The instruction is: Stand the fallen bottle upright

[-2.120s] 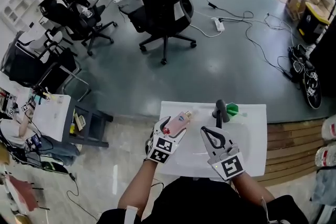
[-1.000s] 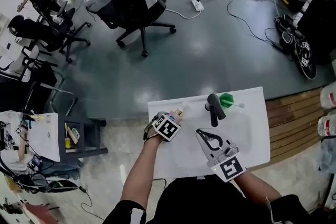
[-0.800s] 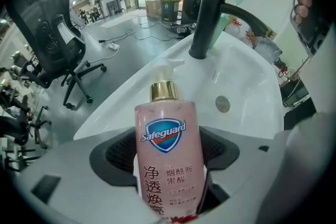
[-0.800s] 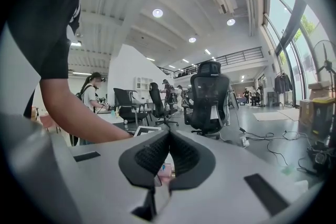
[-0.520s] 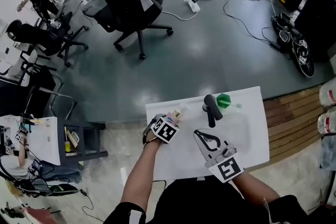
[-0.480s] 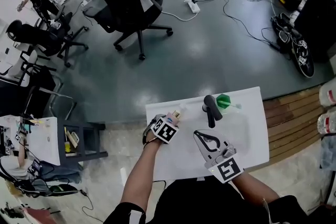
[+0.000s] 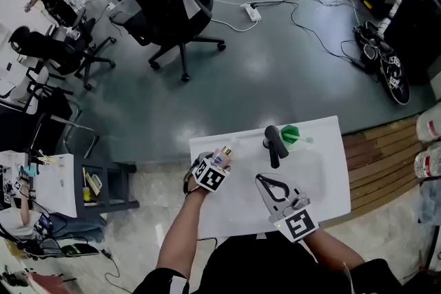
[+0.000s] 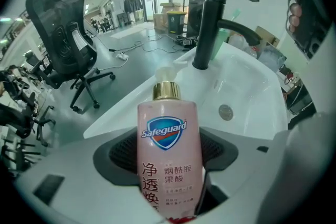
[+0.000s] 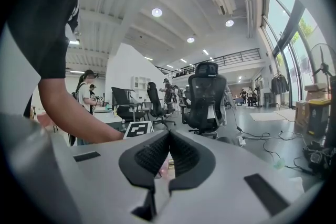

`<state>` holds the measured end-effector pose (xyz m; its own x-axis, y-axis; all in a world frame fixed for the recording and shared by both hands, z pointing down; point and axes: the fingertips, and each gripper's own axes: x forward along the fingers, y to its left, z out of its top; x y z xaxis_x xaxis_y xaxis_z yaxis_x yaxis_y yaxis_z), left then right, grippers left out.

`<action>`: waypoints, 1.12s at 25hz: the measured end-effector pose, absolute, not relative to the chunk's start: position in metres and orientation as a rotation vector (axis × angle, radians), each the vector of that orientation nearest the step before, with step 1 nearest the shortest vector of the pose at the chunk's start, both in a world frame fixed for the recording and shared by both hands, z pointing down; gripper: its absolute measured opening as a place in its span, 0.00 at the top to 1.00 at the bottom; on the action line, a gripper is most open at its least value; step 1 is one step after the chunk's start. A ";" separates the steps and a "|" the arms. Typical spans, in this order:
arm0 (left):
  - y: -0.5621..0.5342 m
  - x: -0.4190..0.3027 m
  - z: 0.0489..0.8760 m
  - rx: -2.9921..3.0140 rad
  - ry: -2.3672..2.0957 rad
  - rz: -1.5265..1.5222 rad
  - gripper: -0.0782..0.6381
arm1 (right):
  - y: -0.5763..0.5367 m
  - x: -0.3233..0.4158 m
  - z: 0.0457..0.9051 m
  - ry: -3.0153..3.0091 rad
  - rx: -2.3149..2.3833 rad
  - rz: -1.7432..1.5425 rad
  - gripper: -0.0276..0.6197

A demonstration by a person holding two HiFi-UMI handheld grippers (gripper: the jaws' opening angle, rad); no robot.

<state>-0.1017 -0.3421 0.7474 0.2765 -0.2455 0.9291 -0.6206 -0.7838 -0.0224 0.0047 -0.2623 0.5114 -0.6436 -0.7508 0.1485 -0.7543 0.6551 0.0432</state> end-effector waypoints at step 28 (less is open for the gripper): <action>-0.335 -0.162 0.621 2.477 -1.312 0.787 0.44 | -0.246 -0.034 0.494 -2.784 1.125 -0.035 0.94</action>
